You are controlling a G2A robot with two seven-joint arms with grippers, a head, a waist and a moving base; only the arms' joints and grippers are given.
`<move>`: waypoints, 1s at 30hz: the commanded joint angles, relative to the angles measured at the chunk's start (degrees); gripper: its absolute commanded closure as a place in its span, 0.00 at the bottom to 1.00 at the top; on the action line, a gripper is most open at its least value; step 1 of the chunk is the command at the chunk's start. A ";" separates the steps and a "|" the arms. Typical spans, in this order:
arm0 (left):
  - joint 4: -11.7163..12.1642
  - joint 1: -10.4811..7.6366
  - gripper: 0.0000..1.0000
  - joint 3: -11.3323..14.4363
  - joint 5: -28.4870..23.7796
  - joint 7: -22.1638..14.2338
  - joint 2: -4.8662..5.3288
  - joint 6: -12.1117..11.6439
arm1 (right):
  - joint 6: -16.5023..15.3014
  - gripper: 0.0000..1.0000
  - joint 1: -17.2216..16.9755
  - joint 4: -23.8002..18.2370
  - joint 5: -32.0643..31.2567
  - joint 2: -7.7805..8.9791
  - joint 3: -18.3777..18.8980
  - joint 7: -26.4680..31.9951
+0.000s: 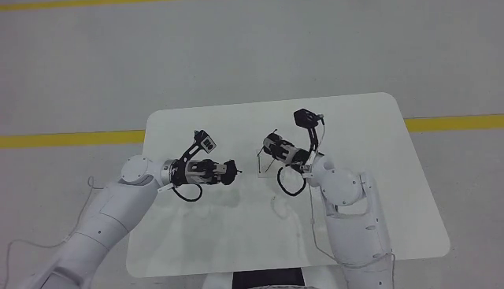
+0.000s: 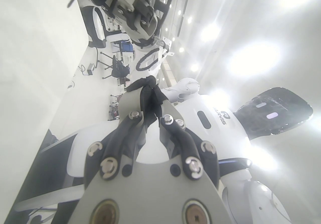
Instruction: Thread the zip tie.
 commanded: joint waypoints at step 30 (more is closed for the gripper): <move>0.00 0.00 1.00 0.00 0.00 0.00 0.00 0.00 | -4.51 1.00 -11.00 -8.76 -15.17 2.31 -5.97 -28.72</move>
